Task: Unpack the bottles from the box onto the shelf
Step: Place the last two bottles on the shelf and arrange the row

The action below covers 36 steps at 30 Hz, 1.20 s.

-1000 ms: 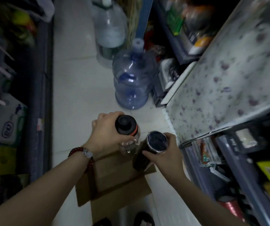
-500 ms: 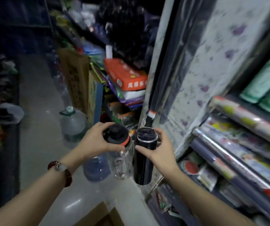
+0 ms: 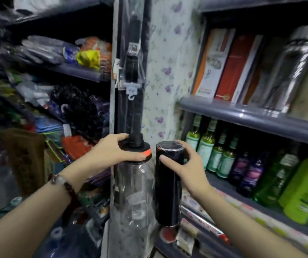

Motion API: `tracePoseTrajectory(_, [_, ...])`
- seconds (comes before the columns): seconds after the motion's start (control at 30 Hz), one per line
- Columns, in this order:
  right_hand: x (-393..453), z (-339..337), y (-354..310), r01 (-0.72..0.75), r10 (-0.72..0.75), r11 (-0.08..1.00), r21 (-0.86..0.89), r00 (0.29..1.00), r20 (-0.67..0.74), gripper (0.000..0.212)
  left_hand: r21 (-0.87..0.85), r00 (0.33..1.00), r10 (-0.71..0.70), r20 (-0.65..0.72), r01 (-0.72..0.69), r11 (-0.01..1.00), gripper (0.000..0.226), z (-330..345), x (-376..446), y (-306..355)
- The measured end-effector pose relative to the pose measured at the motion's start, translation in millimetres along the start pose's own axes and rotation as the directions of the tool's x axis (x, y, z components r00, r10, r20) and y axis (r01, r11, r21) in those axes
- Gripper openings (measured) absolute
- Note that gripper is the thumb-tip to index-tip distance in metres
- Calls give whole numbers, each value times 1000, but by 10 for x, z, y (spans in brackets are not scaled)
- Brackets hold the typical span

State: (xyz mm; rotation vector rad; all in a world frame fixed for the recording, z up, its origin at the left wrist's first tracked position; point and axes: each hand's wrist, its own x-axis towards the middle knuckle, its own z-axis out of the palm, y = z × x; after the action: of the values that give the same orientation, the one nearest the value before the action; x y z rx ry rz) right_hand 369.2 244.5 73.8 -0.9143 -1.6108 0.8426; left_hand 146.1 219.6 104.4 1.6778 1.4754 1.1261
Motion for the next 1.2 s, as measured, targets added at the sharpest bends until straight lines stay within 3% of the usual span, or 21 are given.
tracePoseTrajectory(0.17, [238, -671, -499, 81, -82, 996, -48, 996, -33, 39, 26, 991, 99, 86, -102, 994, 68, 91, 318, 803])
tracePoseTrajectory(0.27, [397, -1000, -864, 127, -129, 990, -65, 991, -38, 37, 31, 978, 185, 100, -188, 982, 60, 124, 437, 1295])
tracePoseTrajectory(0.47, [670, -1364, -1485, 287, -302, 948, -138, 948, -99, 40, 74, 911, 411, -47, -407, 910, 60, 41, 597, 2016])
tracePoseTrajectory(0.6, [823, -1458, -1780, 394, -424, 899, -190, 892, -158, 43, 103, 818, 566, -103, -557, 824, 31, -21, 677, 2359])
tracePoseTrajectory(0.7, [919, -1476, -1921, 466, -511, 852, -239, 839, -186, 45, 163, 728, 660, -185, -639, 752, 35, -50, 767, 2491])
tracePoseTrajectory(0.87, [1046, -1479, -1928, 529, -613, 780, -334, 751, -245, 59, 257, 600, 741, -301, -697, 669, 64, -26, 1041, 2532])
tracePoseTrajectory(1.1, [1258, -1466, -1739, 481, -656, 738, -473, 678, -333, 72, 303, 545, 779, -309, -720, 624, 72, 139, 1490, 2480])
tracePoseTrajectory(1.2, [1354, -1459, -1672, 442, -640, 749, -494, 677, -363, 70, 305, 564, 772, -293, -710, 635, 70, 203, 1679, 2440])
